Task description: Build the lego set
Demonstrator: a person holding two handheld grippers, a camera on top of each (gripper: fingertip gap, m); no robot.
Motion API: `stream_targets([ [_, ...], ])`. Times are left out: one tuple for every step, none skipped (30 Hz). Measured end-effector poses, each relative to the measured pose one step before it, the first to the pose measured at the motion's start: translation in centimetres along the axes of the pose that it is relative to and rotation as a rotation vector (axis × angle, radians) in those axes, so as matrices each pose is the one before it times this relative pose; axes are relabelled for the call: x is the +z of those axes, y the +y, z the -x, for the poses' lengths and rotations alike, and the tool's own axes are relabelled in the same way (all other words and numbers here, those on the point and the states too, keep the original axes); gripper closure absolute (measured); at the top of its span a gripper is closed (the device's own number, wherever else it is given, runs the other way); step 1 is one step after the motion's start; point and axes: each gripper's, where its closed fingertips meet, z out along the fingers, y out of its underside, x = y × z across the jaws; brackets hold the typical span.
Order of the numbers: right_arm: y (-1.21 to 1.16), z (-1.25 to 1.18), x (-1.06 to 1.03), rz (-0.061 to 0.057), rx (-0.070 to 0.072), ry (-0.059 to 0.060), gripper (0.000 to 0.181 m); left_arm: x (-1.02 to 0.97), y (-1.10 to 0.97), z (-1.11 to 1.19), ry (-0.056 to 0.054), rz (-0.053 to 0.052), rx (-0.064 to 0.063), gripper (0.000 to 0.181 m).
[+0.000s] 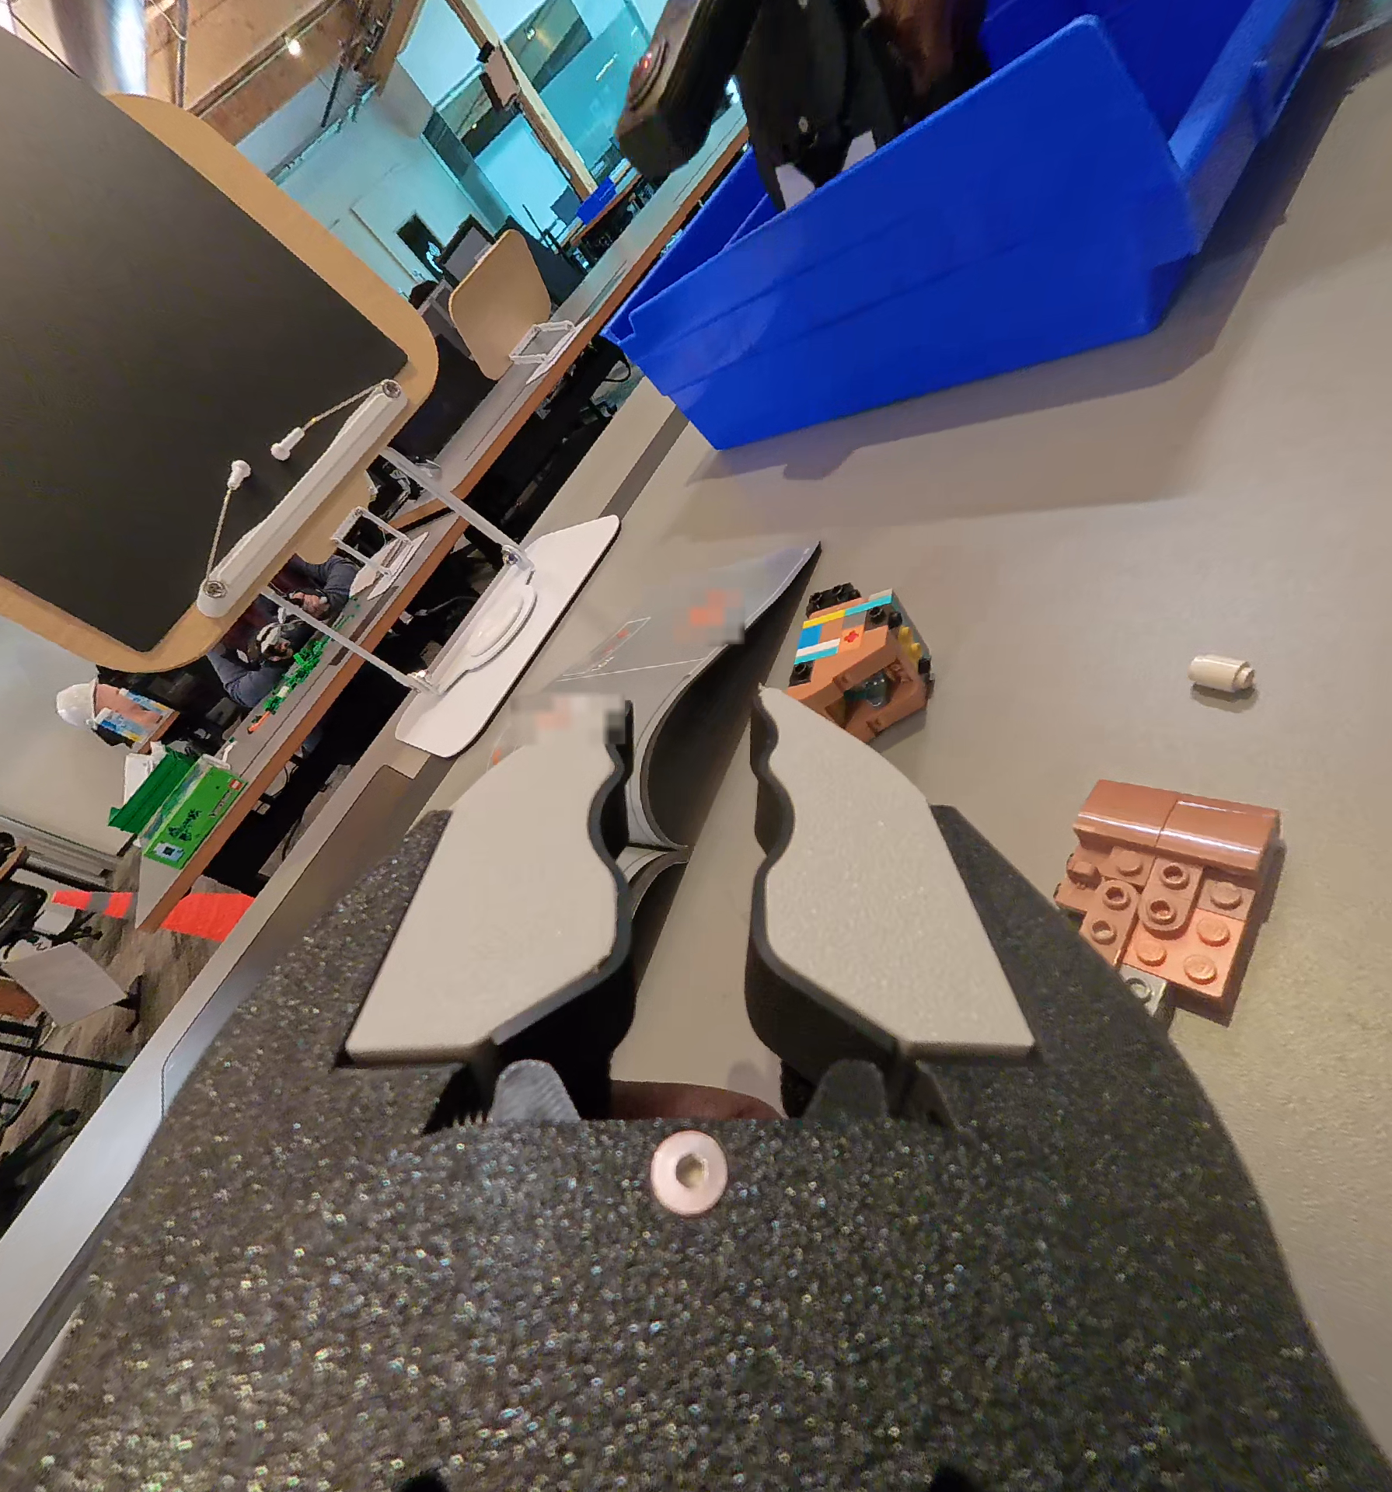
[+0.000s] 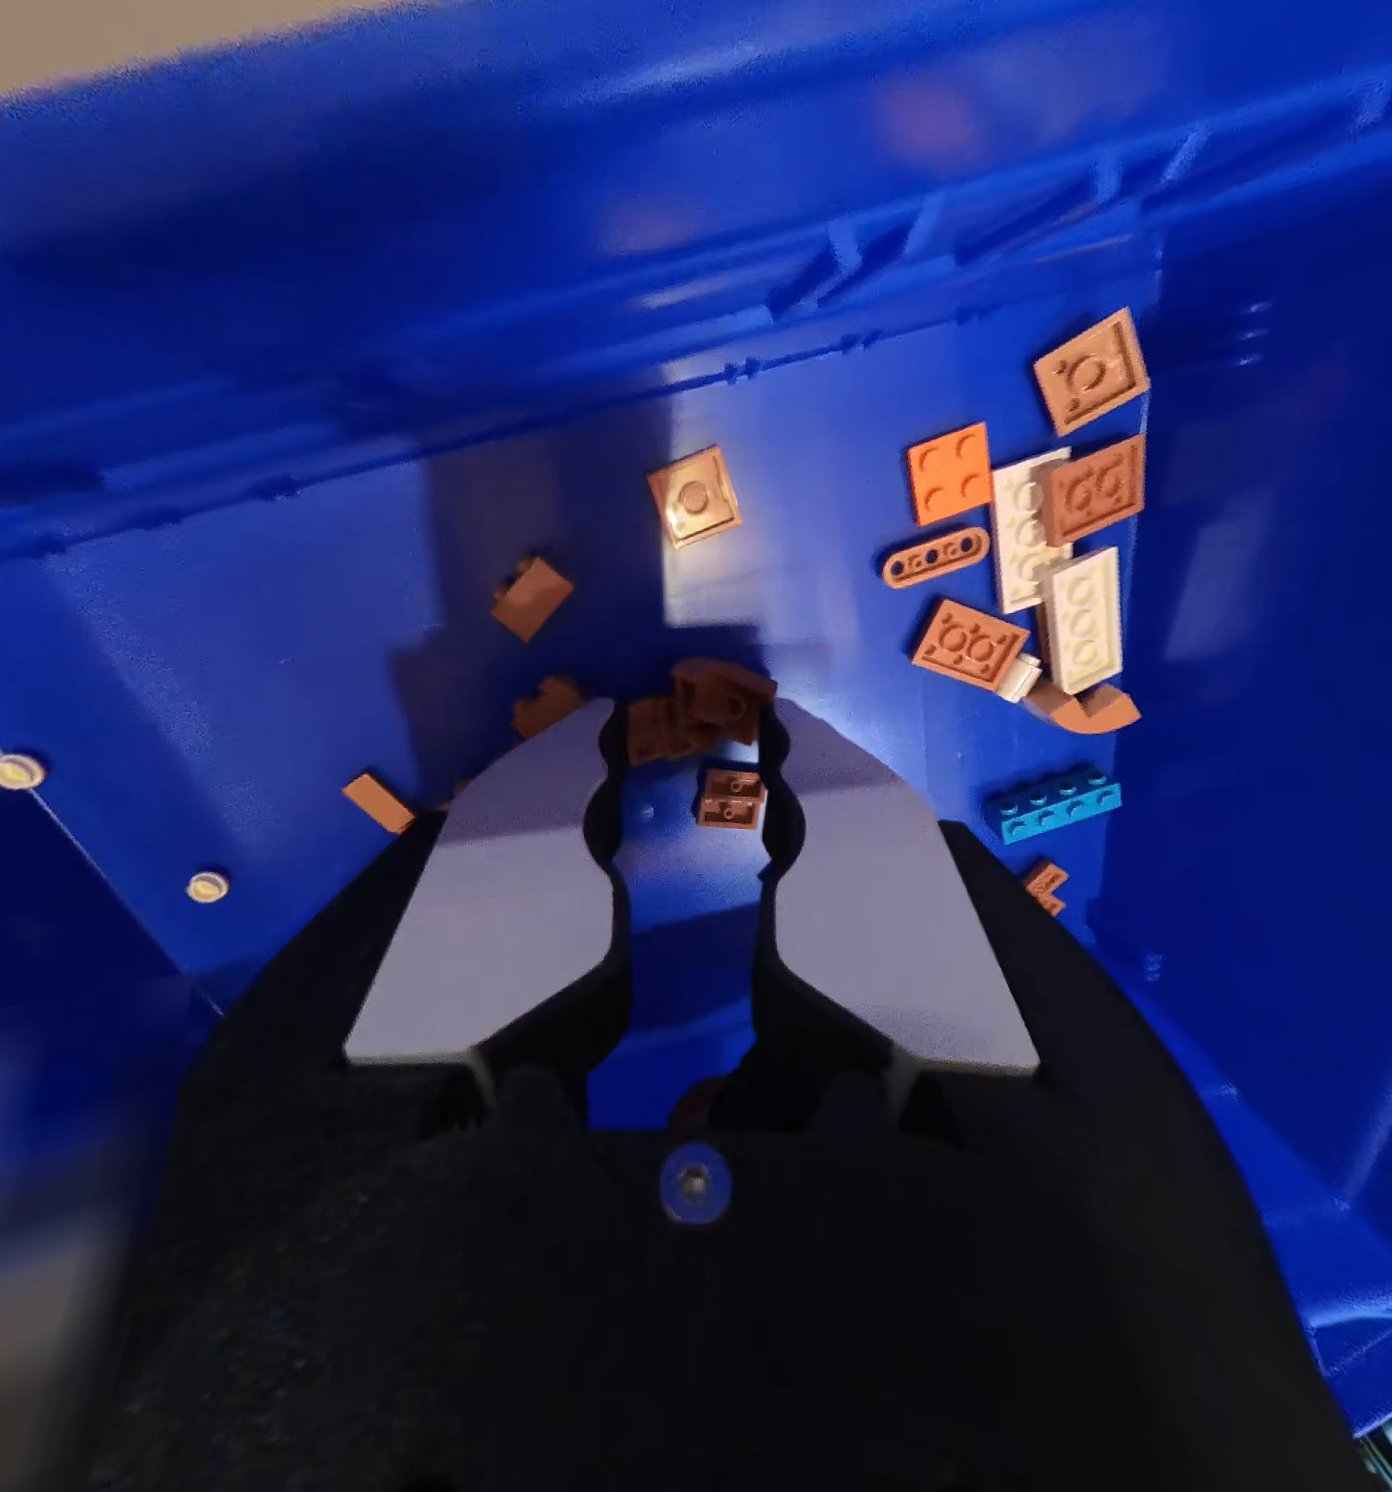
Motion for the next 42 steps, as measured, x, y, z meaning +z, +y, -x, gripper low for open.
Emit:
stream_targets([
  [-0.052,-0.081,0.121,-0.0019,0.0070,-0.0068,0.150,-0.004,-0.012,-0.038,0.0010,-0.0002,0.0009,0.154],
  [-0.240,-0.174,-0.061,-0.0148,0.0143,-0.0032,0.156,-0.007,-0.012,-0.022,0.0010,-0.0001,0.0012,0.154],
  [-0.085,-0.076,-0.037,-0.0061,0.0174,-0.0113,0.163,-0.006,-0.004,-0.019,0.0003,0.0000,0.0012,0.154],
  [-0.069,0.008,-0.018,-0.0062,0.0144,-0.0145,0.166,-0.011,-0.012,0.014,-0.0006,0.0001,0.0014,0.154],
  [-0.120,0.019,-0.051,-0.0125,0.0074,-0.0103,0.168,-0.018,-0.028,0.022,-0.0011,-0.0006,0.0010,0.154],
  [-0.157,0.002,-0.084,-0.0157,0.0061,-0.0061,0.169,-0.026,-0.021,0.036,-0.0016,-0.0011,0.0001,0.154],
  [-0.144,0.077,-0.115,-0.0168,0.0102,-0.0087,0.169,-0.022,-0.035,0.049,-0.0018,-0.0009,-0.0002,0.154],
  [-0.225,0.149,-0.193,-0.0224,0.0116,-0.0084,0.169,-0.030,-0.009,0.044,-0.0017,-0.0007,0.0000,0.154],
  [-0.257,0.140,-0.256,-0.0242,0.0093,-0.0022,0.170,-0.014,-0.009,0.037,-0.0015,-0.0001,0.0001,0.154],
  [-0.227,0.119,-0.346,-0.0225,0.0065,0.0050,0.169,-0.020,-0.015,0.028,-0.0010,-0.0006,-0.0001,0.154],
  [-0.211,0.155,-0.386,-0.0200,0.0048,0.0067,0.169,-0.011,-0.030,-0.007,-0.0001,-0.0014,-0.0004,0.154],
  [-0.271,0.254,-0.466,-0.0244,0.0068,0.0037,0.169,-0.004,-0.030,-0.019,0.0006,-0.0009,0.0000,0.154],
  [-0.441,0.329,-0.599,-0.0360,0.0140,0.0014,0.170,0.002,-0.027,-0.039,0.0006,-0.0008,0.0011,0.154],
  [-0.705,0.521,-0.794,-0.0545,0.0215,-0.0047,0.170,-0.001,-0.027,-0.041,0.0007,-0.0003,0.0021,0.154],
  [-1.022,0.791,-0.978,-0.0765,0.0275,-0.0147,0.170,-0.020,-0.048,-0.012,-0.0008,-0.0009,0.0022,0.154],
  [-1.308,1.066,-1.105,-0.0952,0.0277,-0.0198,0.170,-0.028,-0.104,-0.005,-0.0002,-0.0039,-0.0006,0.154],
  [-1.478,1.307,-1.154,-0.1049,0.0233,-0.0203,0.170,-0.046,-0.131,0.002,0.0008,-0.0057,-0.0051,0.154],
  [-1.519,1.521,-1.084,-0.1068,0.0177,-0.0214,0.170,-0.047,-0.157,0.026,0.0013,-0.0072,-0.0085,0.154],
  [-1.454,1.729,-0.945,-0.1050,0.0118,-0.0228,0.170,-0.047,-0.158,0.012,0.0030,-0.0079,-0.0113,0.154],
  [-1.395,1.892,-0.774,-0.1049,0.0054,-0.0231,0.170,-0.053,-0.152,0.002,0.0050,-0.0092,-0.0132,0.154],
  [-1.257,2.079,-0.560,-0.0997,0.0041,-0.0291,0.170,-0.051,-0.151,-0.041,0.0084,-0.0101,-0.0161,0.153],
  [-1.039,2.189,-0.347,-0.0906,0.0069,-0.0334,0.170,-0.030,-0.129,-0.105,0.0131,-0.0110,-0.0201,0.153],
  [-0.855,2.243,-0.096,-0.0884,0.0083,-0.0364,0.170,-0.031,-0.112,-0.210,0.0197,-0.0101,-0.0231,0.153],
  [-0.637,2.267,0.166,-0.0887,0.0137,-0.0439,0.170,-0.035,-0.149,-0.275,0.0218,-0.0120,-0.0235,0.153],
  [-0.242,2.239,0.467,-0.0803,0.0210,-0.0528,0.170,-0.068,-0.275,-0.282,0.0199,-0.0173,-0.0233,0.153],
  [0.131,1.990,0.706,-0.0748,0.0265,-0.0537,0.170,-0.068,-0.401,-0.392,0.0238,-0.0225,-0.0255,0.153],
  [0.553,1.600,0.904,-0.0683,0.0398,-0.0494,0.170,-0.070,-0.492,-0.484,0.0274,-0.0243,-0.0263,0.153],
  [1.018,1.092,1.019,-0.0533,0.0557,-0.0419,0.170,-0.060,-0.538,-0.605,0.0301,-0.0240,-0.0240,0.152],
  [1.292,0.664,0.999,-0.0429,0.0564,-0.0354,0.170,-0.046,-0.578,-0.690,0.0303,-0.0246,-0.0212,0.152],
  [1.466,0.313,0.929,-0.0289,0.0522,-0.0316,0.170,-0.025,-0.561,-0.683,0.0262,-0.0238,-0.0180,0.152],
  [1.401,-0.071,0.806,-0.0205,0.0537,-0.0204,0.170,-0.007,-0.547,-0.707,0.0252,-0.0238,-0.0198,0.152],
  [1.100,-0.226,0.692,-0.0224,0.0616,-0.0177,0.171,-0.004,-0.448,-0.716,0.0256,-0.0222,-0.0199,0.152],
  [0.802,-0.164,0.589,-0.0213,0.0676,-0.0257,0.170,-0.020,-0.280,-0.689,0.0239,-0.0185,-0.0136,0.151],
  [0.630,-0.076,0.521,-0.0143,0.0640,-0.0318,0.170,-0.031,-0.108,-0.536,0.0168,-0.0097,-0.0016,0.151],
  [0.528,-0.095,0.441,-0.0027,0.0525,-0.0262,0.170,-0.035,0.023,-0.346,0.0073,0.0012,0.0152,0.151],
  [0.385,-0.147,0.358,0.0012,0.0364,-0.0168,0.170,-0.063,0.005,-0.195,0.0004,0.0007,0.0268,0.151],
  [0.301,-0.111,0.289,0.0039,0.0293,-0.0154,0.170,-0.080,-0.071,-0.054,-0.0026,-0.0042,0.0227,0.150],
  [0.240,-0.052,0.226,0.0063,0.0311,-0.0190,0.170,-0.064,-0.164,0.038,-0.0028,-0.0088,0.0103,0.149],
  [0.190,-0.049,0.154,0.0049,0.0297,-0.0186,0.170,-0.062,-0.231,0.043,-0.0006,-0.0138,0.0037,0.148],
  [0.140,-0.097,0.087,0.0009,0.0266,-0.0133,0.170,-0.062,-0.305,0.009,0.0015,-0.0176,0.0039,0.148],
  [0.110,-0.097,0.024,-0.0019,0.0258,-0.0118,0.170,-0.069,-0.281,0.029,-0.0013,-0.0166,0.0079,0.147],
  [0.104,-0.082,-0.016,-0.0032,0.0277,-0.0131,0.170,-0.056,-0.189,-0.014,0.0004,-0.0119,0.0115,0.147],
])
